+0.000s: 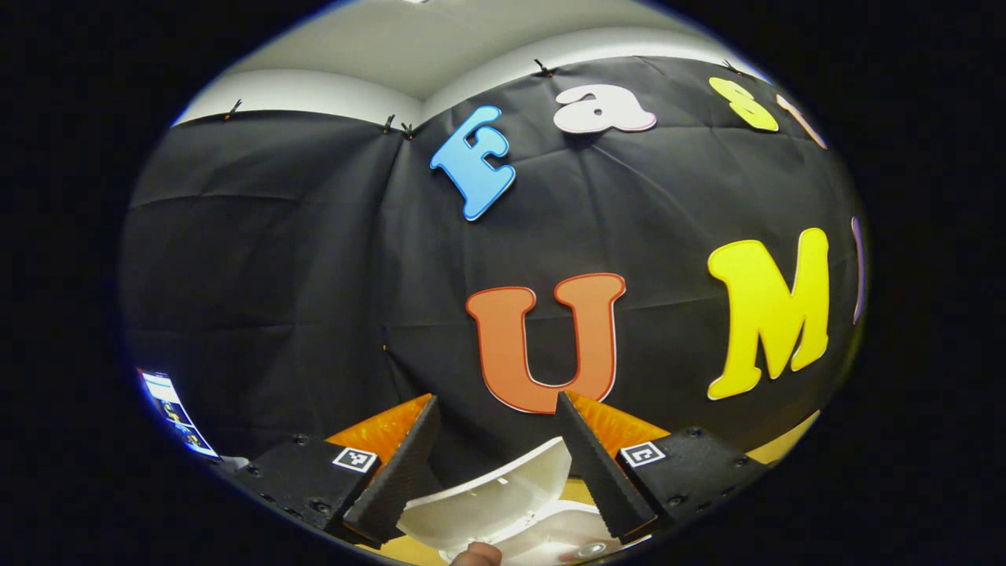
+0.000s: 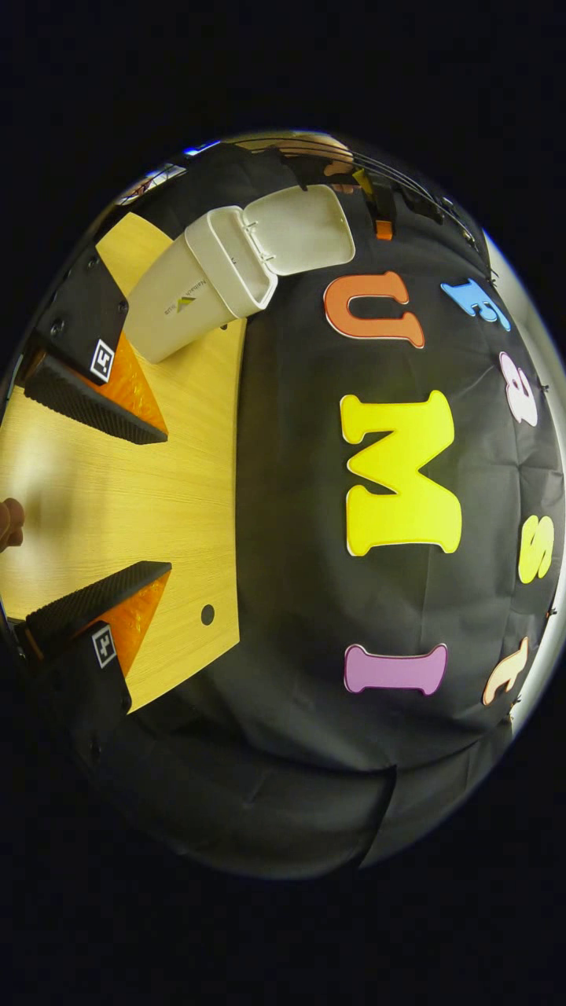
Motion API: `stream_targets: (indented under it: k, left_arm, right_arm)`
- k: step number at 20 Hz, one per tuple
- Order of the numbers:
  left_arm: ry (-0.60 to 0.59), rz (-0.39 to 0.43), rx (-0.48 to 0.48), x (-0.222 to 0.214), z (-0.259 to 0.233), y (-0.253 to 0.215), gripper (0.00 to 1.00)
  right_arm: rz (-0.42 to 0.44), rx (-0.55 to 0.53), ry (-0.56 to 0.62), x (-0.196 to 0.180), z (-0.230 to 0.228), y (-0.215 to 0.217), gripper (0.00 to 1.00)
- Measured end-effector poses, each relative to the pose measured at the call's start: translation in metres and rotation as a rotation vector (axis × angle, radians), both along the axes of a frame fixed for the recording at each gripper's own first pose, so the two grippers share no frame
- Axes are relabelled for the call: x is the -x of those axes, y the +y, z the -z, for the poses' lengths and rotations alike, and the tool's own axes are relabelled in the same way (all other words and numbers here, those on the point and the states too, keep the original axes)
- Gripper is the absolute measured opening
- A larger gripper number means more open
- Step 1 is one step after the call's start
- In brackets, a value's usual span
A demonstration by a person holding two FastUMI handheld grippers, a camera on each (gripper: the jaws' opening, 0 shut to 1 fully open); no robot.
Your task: Press the lid of the desktop garbage bin to open it, pick up the crumpled paper on the desktop and throw it into the bin, then pick up the pop can on the desktop and drop it into the bin, and finally close the garbage bin lid.
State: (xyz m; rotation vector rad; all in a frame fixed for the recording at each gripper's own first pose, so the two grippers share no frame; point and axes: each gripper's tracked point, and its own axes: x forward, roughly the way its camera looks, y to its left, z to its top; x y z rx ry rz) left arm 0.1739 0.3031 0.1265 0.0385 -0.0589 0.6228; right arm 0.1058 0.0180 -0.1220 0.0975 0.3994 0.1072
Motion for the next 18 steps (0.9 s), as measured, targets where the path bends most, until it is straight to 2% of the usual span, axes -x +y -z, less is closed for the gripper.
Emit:
stream_targets:
  k: [4, 11, 13, 18]
  left_arm:
    - [0.027, -0.083, 0.084, -0.012, 0.007, 0.023, 0.96]
    - [0.141, -0.192, 0.242, -0.02, 0.055, 0.044, 0.97]
    - [0.131, -0.194, 0.275, -0.022, 0.059, 0.043, 0.97]
    - [0.128, -0.203, 0.281, -0.019, 0.054, 0.035, 0.98]
  right_arm:
    - [0.005, 0.003, 0.03, -0.007, 0.01, -0.005, 0.95]
    - [-0.015, 0.024, 0.038, -0.013, 0.016, -0.015, 0.95]
    - [-0.011, 0.032, 0.042, -0.015, 0.019, -0.021, 0.95]
    - [-0.019, 0.021, 0.037, -0.016, 0.023, -0.033, 0.95]
